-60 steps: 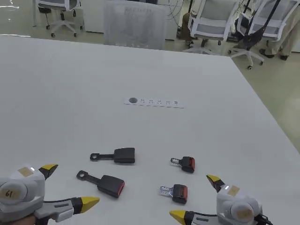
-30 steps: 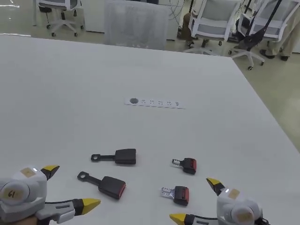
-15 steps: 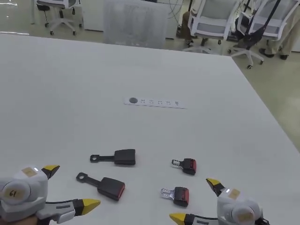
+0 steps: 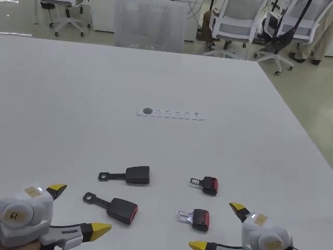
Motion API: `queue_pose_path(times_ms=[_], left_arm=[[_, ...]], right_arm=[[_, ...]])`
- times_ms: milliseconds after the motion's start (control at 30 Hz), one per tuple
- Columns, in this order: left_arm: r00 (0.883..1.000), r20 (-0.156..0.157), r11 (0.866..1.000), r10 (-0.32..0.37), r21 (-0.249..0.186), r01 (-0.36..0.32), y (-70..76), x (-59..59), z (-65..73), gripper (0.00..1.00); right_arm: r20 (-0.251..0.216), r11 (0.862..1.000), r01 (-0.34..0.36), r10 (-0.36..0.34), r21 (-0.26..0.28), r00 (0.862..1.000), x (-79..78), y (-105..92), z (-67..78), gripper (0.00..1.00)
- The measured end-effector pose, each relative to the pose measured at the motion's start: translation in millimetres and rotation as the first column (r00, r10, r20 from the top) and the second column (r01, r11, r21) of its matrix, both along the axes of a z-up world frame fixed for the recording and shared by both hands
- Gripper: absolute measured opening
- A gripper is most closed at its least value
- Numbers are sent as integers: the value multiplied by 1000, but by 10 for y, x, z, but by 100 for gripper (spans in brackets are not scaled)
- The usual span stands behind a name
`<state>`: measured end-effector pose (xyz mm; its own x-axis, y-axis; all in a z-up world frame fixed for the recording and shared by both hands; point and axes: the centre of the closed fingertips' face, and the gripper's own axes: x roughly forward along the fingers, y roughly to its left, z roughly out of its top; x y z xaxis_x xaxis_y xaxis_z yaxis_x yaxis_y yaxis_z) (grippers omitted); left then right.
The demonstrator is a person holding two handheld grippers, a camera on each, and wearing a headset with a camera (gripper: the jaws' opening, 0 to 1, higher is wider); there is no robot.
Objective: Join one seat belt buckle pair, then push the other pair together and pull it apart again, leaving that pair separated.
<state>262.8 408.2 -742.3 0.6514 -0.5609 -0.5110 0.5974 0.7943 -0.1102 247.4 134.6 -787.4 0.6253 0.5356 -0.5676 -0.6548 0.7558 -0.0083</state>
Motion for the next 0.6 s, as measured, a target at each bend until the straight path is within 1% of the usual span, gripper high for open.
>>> queue_pose_path(times_ms=[33,233,467,533,600], left_arm=[[1000,4,1000,-2,0,2,-3,10,-1,100],[1000,-2,1000,-12,11,12,-20,43,-32,100],[1000,-6,1000,-26,7,26,-66,94,-60,100],[999,0,999,-35,9,35,-84,110,-63,100],[999,-4,999,-43,7,43,-107,123,-74,100]], right_arm=[[0,1000,-2,2,0,1000,8,5,1,96],[-12,1000,-24,24,-14,1000,27,16,-32,96],[-21,999,-34,34,-13,999,72,13,-45,95],[-24,999,-37,36,-15,999,90,9,-52,95],[-26,999,-37,37,-7,999,111,5,-53,95]])
